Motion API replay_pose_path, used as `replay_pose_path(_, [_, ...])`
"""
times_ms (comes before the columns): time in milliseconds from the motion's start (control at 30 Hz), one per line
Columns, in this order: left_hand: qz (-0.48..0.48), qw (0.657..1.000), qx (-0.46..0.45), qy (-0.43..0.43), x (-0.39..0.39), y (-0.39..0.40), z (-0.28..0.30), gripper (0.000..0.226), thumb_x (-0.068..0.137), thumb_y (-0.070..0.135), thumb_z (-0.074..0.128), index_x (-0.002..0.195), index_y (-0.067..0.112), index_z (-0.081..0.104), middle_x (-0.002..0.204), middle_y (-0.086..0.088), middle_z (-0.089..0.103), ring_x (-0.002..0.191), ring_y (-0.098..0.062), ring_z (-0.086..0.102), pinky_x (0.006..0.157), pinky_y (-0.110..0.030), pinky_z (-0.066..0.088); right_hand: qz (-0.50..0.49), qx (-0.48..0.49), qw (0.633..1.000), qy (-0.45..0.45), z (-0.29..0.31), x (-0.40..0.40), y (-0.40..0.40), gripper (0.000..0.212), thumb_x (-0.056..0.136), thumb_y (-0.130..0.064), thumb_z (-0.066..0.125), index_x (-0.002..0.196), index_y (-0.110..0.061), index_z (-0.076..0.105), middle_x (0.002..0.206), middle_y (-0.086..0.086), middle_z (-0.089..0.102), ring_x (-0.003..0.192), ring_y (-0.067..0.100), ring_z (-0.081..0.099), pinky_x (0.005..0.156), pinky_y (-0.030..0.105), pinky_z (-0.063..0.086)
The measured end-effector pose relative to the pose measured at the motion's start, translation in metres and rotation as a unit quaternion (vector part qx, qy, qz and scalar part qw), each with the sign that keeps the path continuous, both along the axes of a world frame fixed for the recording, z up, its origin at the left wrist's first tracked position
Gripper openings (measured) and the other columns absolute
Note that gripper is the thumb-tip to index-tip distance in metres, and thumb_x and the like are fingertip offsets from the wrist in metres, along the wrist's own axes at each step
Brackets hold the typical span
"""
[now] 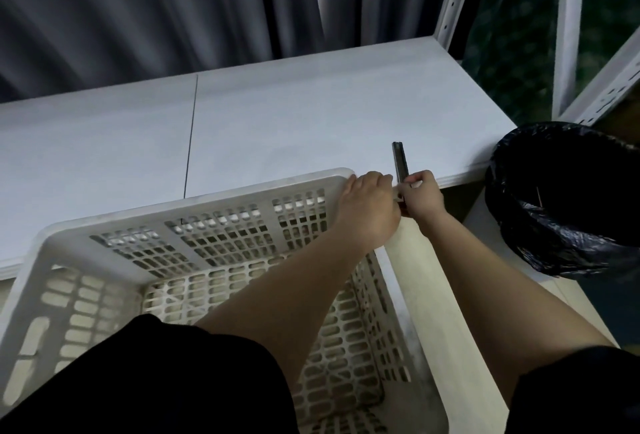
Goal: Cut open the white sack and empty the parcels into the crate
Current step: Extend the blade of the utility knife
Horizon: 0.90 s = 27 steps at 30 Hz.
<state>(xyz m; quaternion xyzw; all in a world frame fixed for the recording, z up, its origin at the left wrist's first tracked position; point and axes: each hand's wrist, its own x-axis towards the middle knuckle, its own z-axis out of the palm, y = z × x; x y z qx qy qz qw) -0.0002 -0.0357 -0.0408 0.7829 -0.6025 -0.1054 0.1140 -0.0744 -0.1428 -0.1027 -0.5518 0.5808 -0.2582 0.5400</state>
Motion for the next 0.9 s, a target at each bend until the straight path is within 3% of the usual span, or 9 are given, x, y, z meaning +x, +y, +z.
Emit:
replay_pose_path(133, [0.001,1.0,-0.019,0.014,-0.001,0.011,0.008,0.047,0.097,0.023,0.04,0.142,0.011,0.036,0.144,-0.007,0.041,0.136,-0.02,0.034,0.118,-0.033,0.011,0.02,-0.003,1.0,-0.024,0.014,-0.005,0.011,0.018,0.087,-0.009,0.063,0.082,-0.013,0.046,0.087,0.011,0.057,0.057,0.018,0.055,0.056,0.03,0.052])
replay_pose_path(233, [0.008,0.998,-0.024,0.052,0.001,0.025,0.024,0.046,0.097,0.022,0.043,0.142,0.01,0.038,0.144,-0.008,0.041,0.133,-0.023,0.038,0.113,-0.033,0.025,0.051,-0.012,0.998,-0.038,0.04,-0.003,0.029,0.019,0.087,-0.009,0.064,0.085,-0.013,0.046,0.082,0.009,0.056,0.057,0.018,0.055,0.058,0.032,0.051])
replay_pose_path(333, [0.046,0.986,-0.004,0.158,0.0,0.045,0.051,0.048,0.098,0.022,0.044,0.144,0.011,0.034,0.147,-0.01,0.033,0.129,-0.026,0.044,0.102,-0.032,0.036,0.081,-0.032,0.995,-0.038,0.074,0.001,0.057,0.032,0.087,-0.011,0.064,0.109,-0.013,0.042,0.078,0.006,0.054,0.061,0.018,0.056,0.065,0.033,0.05])
replay_pose_path(467, [0.17,0.934,-0.014,0.314,0.005,0.072,0.089,0.046,0.096,0.023,0.043,0.138,0.005,0.04,0.14,-0.012,0.043,0.114,-0.028,0.056,0.085,-0.031,0.047,0.131,-0.041,0.988,-0.076,0.129,0.009,0.108,0.058,0.088,-0.011,0.065,0.138,-0.007,0.037,0.075,0.003,0.057,0.082,0.022,0.062,0.074,0.031,0.052])
replay_pose_path(567, [0.225,0.9,-0.04,0.37,0.012,0.104,0.124,0.041,0.095,0.021,0.042,0.13,-0.001,0.045,0.128,-0.008,0.055,0.113,-0.03,0.058,0.088,-0.035,0.049,0.156,-0.029,0.979,-0.128,0.172,0.012,0.152,0.041,0.089,-0.004,0.062,0.128,0.003,0.052,0.08,0.014,0.055,0.076,0.022,0.058,0.074,0.036,0.055])
replay_pose_path(633, [0.246,0.86,-0.067,0.442,0.014,0.129,0.145,0.041,0.093,0.016,0.042,0.13,-0.002,0.047,0.126,-0.015,0.061,0.104,-0.028,0.064,0.079,-0.034,0.053,0.171,-0.021,0.972,-0.161,0.197,0.011,0.183,0.031,0.09,-0.002,0.059,0.121,0.001,0.055,0.077,0.014,0.054,0.056,0.014,0.058,0.064,0.028,0.056])
replay_pose_path(667, [0.243,0.836,-0.095,0.484,0.013,0.145,0.159,0.035,0.092,0.011,0.041,0.121,-0.002,0.054,0.112,-0.017,0.068,0.085,-0.023,0.068,0.067,-0.03,0.05,0.18,-0.017,0.968,-0.174,0.211,0.008,0.2,0.028,0.091,-0.001,0.057,0.118,-0.002,0.053,0.074,0.011,0.055,0.049,0.009,0.057,0.057,0.022,0.055])
replay_pose_path(733, [0.225,0.805,-0.138,0.531,0.009,0.182,0.186,0.026,0.092,0.006,0.036,0.098,0.003,0.061,0.069,-0.007,0.071,0.048,-0.01,0.055,0.057,-0.026,0.041,0.204,0.001,0.959,-0.195,0.235,0.001,0.234,0.027,0.092,-0.005,0.058,0.117,-0.004,0.048,0.076,0.007,0.059,0.049,0.007,0.06,0.053,0.019,0.054])
replay_pose_path(900, [0.231,0.771,-0.188,0.563,-0.008,0.273,0.232,0.02,0.098,0.011,0.04,0.09,0.009,0.058,0.071,-0.01,0.056,0.047,-0.012,0.053,0.05,-0.02,0.047,0.297,0.05,0.929,-0.214,0.283,-0.025,0.312,0.021,0.097,-0.01,0.051,0.11,-0.015,0.036,0.069,0.001,0.061,0.04,0.005,0.05,0.038,0.017,0.038])
